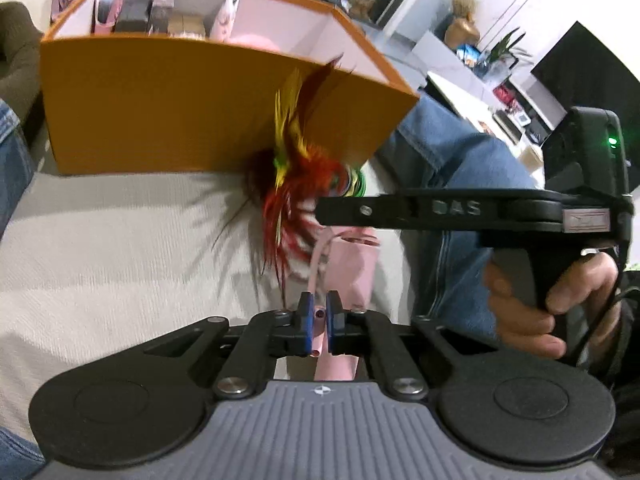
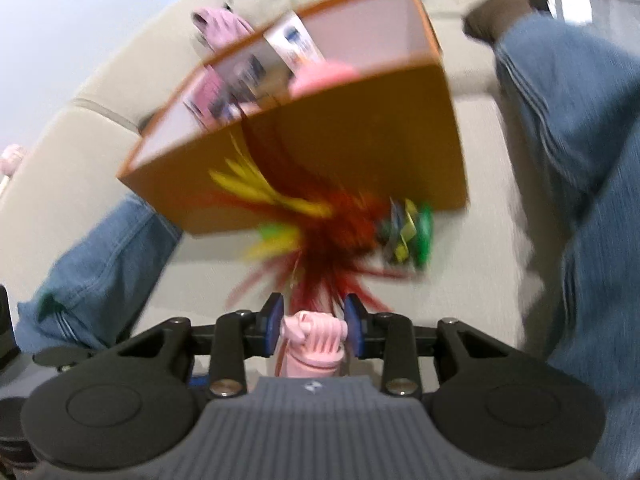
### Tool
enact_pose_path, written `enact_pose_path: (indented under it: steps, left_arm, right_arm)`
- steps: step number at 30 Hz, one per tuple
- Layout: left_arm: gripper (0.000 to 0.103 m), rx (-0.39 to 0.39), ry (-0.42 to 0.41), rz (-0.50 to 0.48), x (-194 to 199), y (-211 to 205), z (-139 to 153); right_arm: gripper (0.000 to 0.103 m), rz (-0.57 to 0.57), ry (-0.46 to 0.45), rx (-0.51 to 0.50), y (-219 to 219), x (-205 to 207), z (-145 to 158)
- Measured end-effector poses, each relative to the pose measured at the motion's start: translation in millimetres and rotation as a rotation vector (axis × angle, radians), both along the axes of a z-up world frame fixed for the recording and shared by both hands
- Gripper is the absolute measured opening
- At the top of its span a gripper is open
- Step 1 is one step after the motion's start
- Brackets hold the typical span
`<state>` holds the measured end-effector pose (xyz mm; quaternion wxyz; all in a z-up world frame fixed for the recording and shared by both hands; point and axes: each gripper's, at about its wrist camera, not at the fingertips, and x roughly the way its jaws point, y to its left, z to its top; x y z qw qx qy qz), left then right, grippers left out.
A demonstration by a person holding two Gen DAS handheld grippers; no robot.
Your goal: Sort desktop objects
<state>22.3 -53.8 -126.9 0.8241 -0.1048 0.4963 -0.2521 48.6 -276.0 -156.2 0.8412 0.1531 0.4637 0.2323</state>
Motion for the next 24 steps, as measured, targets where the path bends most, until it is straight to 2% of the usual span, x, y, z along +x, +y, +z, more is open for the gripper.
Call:
enact_pose_path:
  steps: [4, 9, 13, 15, 20, 22, 24]
  left_arm:
    - [0.006, -0.015, 0.012, -0.003, 2, -7, -5]
    - [0.007, -0.129, 0.101, 0.004, 11, -3, -17]
    - [0.008, -0.167, 0.126, -0.012, 13, -9, -22]
    - [0.008, -0.166, 0.131, -0.019, 11, -11, -23]
    - [0.008, -0.186, 0.163, -0.033, 8, -16, -26]
    - [0.008, -0.186, 0.187, -0.037, 7, -18, -28]
    - [0.008, -0.171, 0.186, -0.038, 4, -19, -29]
  right_arm:
    - [0.037, -0.019, 0.013, -0.046, 5, 6, -4]
    - [0.039, -0.019, -0.061, -0.155, -4, -22, 9]
    - [0.040, -0.052, -0.044, -0.221, -17, -38, 12]
    - [0.035, -0.048, -0.027, -0.247, -19, -42, 13]
    - [0.035, -0.022, -0.004, -0.254, -17, -50, 13]
    - [0.035, -0.026, 0.034, -0.262, -16, -47, 5]
    - [0.035, -0.026, 0.046, -0.228, -17, -44, -1]
